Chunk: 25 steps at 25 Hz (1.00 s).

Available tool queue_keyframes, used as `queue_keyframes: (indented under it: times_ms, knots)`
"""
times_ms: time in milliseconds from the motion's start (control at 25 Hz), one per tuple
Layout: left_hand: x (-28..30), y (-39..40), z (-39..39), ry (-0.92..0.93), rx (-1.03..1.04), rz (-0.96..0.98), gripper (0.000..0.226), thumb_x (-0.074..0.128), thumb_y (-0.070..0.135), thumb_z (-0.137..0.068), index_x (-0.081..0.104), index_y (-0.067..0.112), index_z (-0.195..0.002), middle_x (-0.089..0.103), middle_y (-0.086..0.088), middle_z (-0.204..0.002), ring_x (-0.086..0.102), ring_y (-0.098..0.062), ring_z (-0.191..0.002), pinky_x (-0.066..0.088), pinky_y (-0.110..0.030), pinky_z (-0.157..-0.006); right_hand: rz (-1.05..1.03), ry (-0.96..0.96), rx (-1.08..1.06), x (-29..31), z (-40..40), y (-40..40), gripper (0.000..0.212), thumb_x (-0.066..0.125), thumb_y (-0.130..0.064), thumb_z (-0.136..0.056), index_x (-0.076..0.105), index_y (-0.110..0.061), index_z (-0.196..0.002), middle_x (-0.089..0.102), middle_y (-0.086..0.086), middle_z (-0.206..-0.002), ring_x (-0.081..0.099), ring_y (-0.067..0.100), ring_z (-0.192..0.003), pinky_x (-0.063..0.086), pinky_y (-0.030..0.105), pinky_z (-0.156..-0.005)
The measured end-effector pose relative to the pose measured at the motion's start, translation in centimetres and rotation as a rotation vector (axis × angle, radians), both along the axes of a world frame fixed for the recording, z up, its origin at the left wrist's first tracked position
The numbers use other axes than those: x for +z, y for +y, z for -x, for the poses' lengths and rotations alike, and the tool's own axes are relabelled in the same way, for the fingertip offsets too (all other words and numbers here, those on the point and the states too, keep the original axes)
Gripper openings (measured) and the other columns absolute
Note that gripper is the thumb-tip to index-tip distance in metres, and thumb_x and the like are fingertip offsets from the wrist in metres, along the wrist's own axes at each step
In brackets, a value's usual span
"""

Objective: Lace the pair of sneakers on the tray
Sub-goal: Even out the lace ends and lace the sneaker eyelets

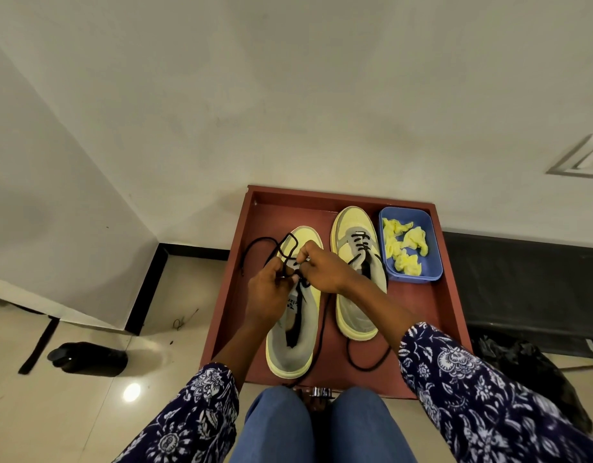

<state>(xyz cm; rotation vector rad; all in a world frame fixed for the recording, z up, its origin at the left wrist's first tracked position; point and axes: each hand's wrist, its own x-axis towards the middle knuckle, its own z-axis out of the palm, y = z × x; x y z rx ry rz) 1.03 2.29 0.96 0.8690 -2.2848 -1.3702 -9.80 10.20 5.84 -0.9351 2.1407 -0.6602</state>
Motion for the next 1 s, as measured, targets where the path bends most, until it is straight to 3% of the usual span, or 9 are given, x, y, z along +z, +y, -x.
queue_keyframes:
  times_ms: [120,280,400,520,600,720,840,1000]
  knots:
    - [0.3,0.1,0.0,0.002,0.012,-0.026,0.011,0.062,0.005,-0.084,0.053,0.008,-0.079,0.063,-0.002,-0.080,0.060,-0.019,-0.074,0.052,-0.037,-0.071,0.012,-0.081,0.005,-0.5,-0.2,0.3,0.011,0.047,-0.014,-0.093,0.044,-0.014,-0.103,0.053,-0.007,-0.082,0.050,0.012,-0.078,0.038,0.024,-0.065]
    - [0.6,0.0,-0.1,-0.016,0.023,-0.075,0.013,0.064,0.006,-0.083,0.053,0.009,-0.077,0.062,0.001,-0.080,0.059,-0.013,-0.074,0.051,-0.035,-0.073,0.031,0.004,0.005,-0.6,-0.1,0.5,0.026,0.062,-0.016,-0.085,0.052,-0.008,-0.108,0.052,-0.003,-0.098,0.049,0.014,-0.088,0.037,0.017,-0.063]
    - [0.4,-0.1,-0.2,-0.024,0.027,-0.128,0.019,0.065,0.009,-0.083,0.051,0.014,-0.072,0.064,-0.002,-0.079,0.061,-0.019,-0.077,0.052,-0.037,-0.073,0.004,0.211,0.055,-0.4,0.0,0.6,0.021,0.058,-0.011,-0.083,0.059,-0.006,-0.103,0.061,0.006,-0.100,0.058,0.023,-0.093,0.043,0.028,-0.072]
    - [0.5,0.0,-0.2,-0.043,-0.006,-0.119,0.011,0.064,0.009,-0.084,0.055,0.007,-0.078,0.062,0.006,-0.075,0.061,-0.019,-0.077,0.051,-0.031,-0.071,-0.112,0.571,0.120,-0.2,-0.1,1.0,0.024,0.048,-0.017,-0.087,0.056,-0.009,-0.109,0.056,0.013,-0.112,0.055,0.033,-0.102,0.046,0.036,-0.076]
    - [0.6,0.0,-0.2,-0.036,-0.008,-0.113,0.011,0.064,0.008,-0.084,0.055,0.006,-0.079,0.059,0.012,-0.073,0.059,-0.015,-0.075,0.049,-0.024,-0.068,-0.136,0.735,0.086,-0.2,-0.5,1.5,0.026,0.042,-0.019,-0.091,0.050,-0.006,-0.112,0.052,0.014,-0.116,0.055,0.036,-0.102,0.046,0.037,-0.073]
    - [0.4,0.0,-0.3,-0.034,0.012,-0.130,0.011,0.064,0.009,-0.084,0.055,0.006,-0.078,0.059,0.011,-0.073,0.059,-0.014,-0.074,0.050,-0.026,-0.069,-0.134,0.813,-0.027,-0.3,-0.5,1.9,0.025,0.038,-0.015,-0.093,0.045,-0.003,-0.113,0.056,0.017,-0.111,0.059,0.039,-0.093,0.044,0.037,-0.064]
    - [0.2,0.0,-0.3,-0.026,0.041,-0.175,0.013,0.064,0.009,-0.084,0.054,0.002,-0.080,0.062,0.002,-0.077,0.059,-0.015,-0.073,0.050,-0.029,-0.070,-0.040,0.735,-0.252,-0.6,0.4,2.3,0.023,0.039,-0.010,-0.090,0.047,-0.004,-0.111,0.066,0.021,-0.095,0.063,0.041,-0.084,0.049,0.041,-0.065]
    - [0.4,0.1,-0.4,-0.024,0.043,-0.197,0.014,0.064,0.008,-0.084,0.052,0.004,-0.077,0.060,0.002,-0.076,0.054,-0.004,-0.066,0.043,-0.008,-0.057,0.455,0.047,-0.752,-0.3,0.4,1.9,0.017,0.038,-0.010,-0.093,0.054,-0.017,-0.094,0.067,0.012,-0.076,0.061,0.021,-0.060,0.054,0.038,-0.064]
